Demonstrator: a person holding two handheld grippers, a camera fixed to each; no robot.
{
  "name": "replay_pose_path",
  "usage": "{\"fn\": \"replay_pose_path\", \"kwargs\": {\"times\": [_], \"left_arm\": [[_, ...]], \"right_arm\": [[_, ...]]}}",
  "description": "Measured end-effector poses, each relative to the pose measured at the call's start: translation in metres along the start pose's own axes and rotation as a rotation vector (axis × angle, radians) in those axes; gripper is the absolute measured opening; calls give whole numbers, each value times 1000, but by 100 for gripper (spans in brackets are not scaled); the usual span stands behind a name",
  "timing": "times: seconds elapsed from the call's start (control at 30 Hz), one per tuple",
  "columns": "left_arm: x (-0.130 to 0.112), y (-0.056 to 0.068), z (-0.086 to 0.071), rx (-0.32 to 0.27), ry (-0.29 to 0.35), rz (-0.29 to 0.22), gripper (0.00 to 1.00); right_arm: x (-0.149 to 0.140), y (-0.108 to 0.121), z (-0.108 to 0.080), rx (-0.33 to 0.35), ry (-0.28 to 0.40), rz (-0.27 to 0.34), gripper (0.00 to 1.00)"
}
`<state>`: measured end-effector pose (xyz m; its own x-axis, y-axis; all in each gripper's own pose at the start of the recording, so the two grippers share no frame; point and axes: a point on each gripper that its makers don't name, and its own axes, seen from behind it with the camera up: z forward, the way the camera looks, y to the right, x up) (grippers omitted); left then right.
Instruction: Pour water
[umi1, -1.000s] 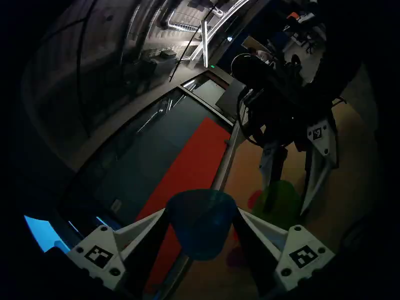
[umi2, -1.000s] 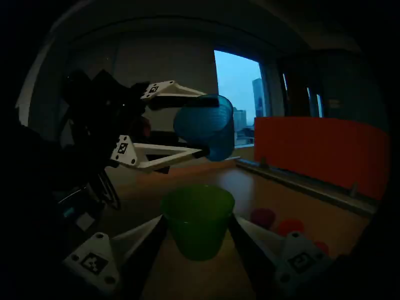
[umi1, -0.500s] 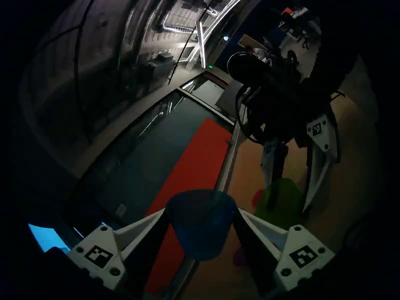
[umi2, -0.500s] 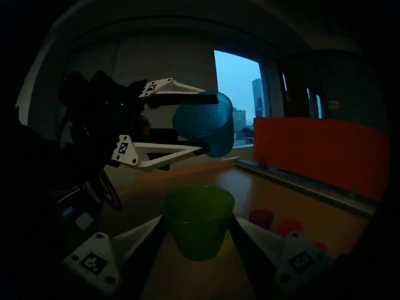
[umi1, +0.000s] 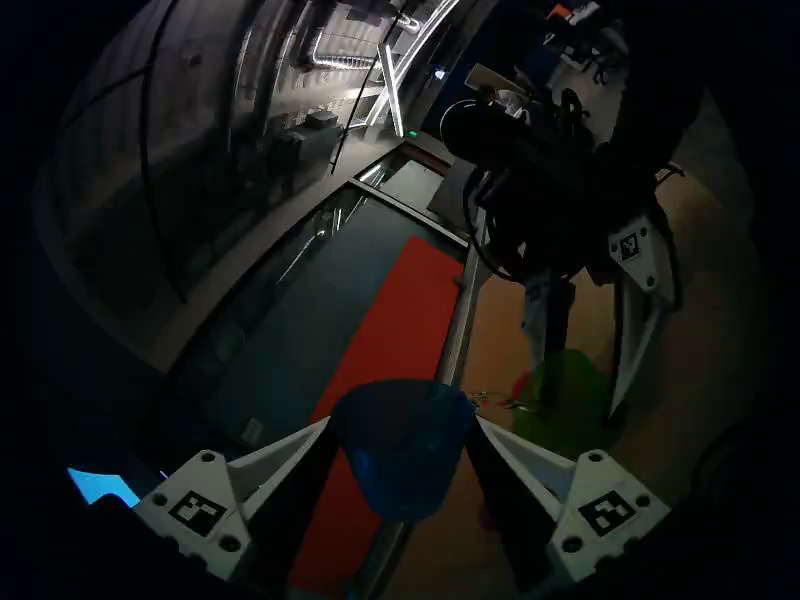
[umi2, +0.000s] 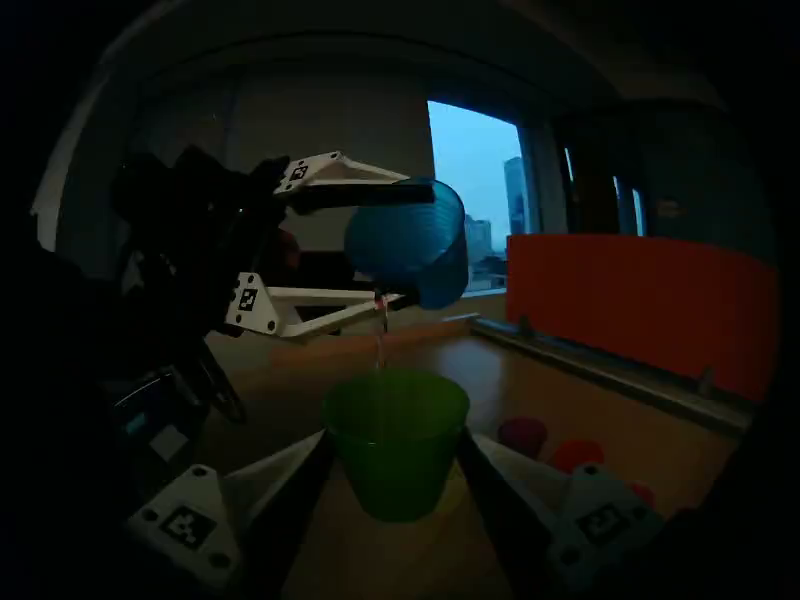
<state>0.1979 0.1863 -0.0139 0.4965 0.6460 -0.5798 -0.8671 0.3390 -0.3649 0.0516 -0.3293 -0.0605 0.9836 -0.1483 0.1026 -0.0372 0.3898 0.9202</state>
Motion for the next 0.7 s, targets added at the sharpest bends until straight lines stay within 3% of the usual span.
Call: {"fn": "replay_pose_path", "kwargs": {"times": [0.7], "left_arm": [[2, -1, 5, 2, -12, 60, 86]], "right_arm": [[4, -2, -2, 3, 3, -10, 99]]}}
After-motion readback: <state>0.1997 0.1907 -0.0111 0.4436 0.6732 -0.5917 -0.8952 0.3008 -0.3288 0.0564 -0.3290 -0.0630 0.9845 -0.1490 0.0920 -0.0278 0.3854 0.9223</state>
